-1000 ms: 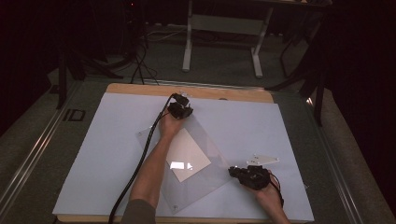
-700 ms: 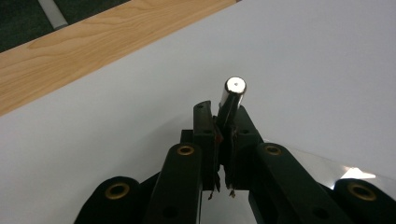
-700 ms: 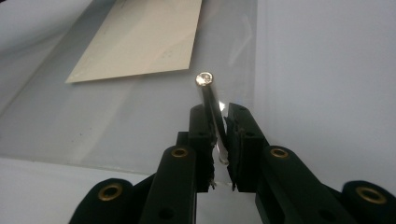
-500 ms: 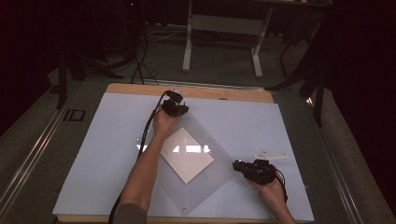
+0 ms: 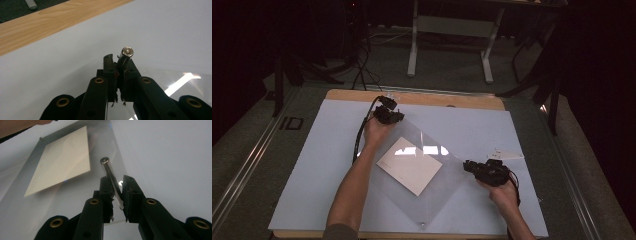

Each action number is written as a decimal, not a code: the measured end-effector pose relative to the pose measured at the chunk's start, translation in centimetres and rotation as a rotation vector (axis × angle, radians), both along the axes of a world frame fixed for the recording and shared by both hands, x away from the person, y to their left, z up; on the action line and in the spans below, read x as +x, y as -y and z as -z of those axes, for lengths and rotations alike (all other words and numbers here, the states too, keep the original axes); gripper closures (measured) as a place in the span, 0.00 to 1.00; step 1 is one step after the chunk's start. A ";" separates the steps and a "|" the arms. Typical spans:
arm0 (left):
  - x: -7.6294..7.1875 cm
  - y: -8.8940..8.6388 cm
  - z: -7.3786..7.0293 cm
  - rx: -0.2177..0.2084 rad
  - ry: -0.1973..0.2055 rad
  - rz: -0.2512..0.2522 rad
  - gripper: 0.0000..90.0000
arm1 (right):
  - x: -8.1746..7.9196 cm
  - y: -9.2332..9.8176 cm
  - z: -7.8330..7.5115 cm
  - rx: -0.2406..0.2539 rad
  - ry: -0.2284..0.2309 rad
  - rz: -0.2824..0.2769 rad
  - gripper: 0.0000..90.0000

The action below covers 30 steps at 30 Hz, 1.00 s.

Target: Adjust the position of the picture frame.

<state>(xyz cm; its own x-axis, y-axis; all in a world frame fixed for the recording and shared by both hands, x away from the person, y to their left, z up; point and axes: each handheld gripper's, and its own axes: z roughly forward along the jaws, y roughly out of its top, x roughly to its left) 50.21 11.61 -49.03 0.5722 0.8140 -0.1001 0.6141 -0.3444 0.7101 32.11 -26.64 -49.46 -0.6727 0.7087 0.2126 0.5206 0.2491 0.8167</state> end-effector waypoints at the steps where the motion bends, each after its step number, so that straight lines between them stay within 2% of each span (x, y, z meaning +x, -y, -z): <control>1: -0.3 -0.6 -0.3 0.004 0.001 -0.002 0.94 | 0.4 -0.1 -0.2 0.006 0.006 0.011 0.88; 9: -1.4 -2.4 -1.4 0.017 0.008 0.007 0.94 | 2.0 -0.2 -1.0 0.027 0.031 0.020 0.88; 11: -1.8 -2.9 -1.5 0.014 0.011 0.002 0.94 | 2.4 -0.2 -1.1 0.035 0.026 0.034 0.88; 12: -2.2 -3.3 -1.5 -0.004 0.006 -0.004 0.94 | 2.6 -0.1 -1.1 0.044 0.025 0.033 0.88; 14: -2.7 -3.9 -1.4 -0.014 0.001 0.004 0.94 | 3.0 -0.1 -1.1 0.055 0.016 0.038 0.88; 16: -3.1 -4.4 -1.3 -0.007 -0.009 0.013 0.94 | 3.5 -0.1 -1.0 0.067 0.008 0.044 0.88; 25: -5.2 -6.2 -0.9 -0.006 -0.019 0.000 0.94 | 5.9 -0.7 -0.9 0.049 -0.012 0.040 0.88; 30: -7.0 -7.1 -0.6 -0.003 0.002 -0.025 0.94 | 7.6 -1.3 -1.0 0.034 -0.017 0.045 0.88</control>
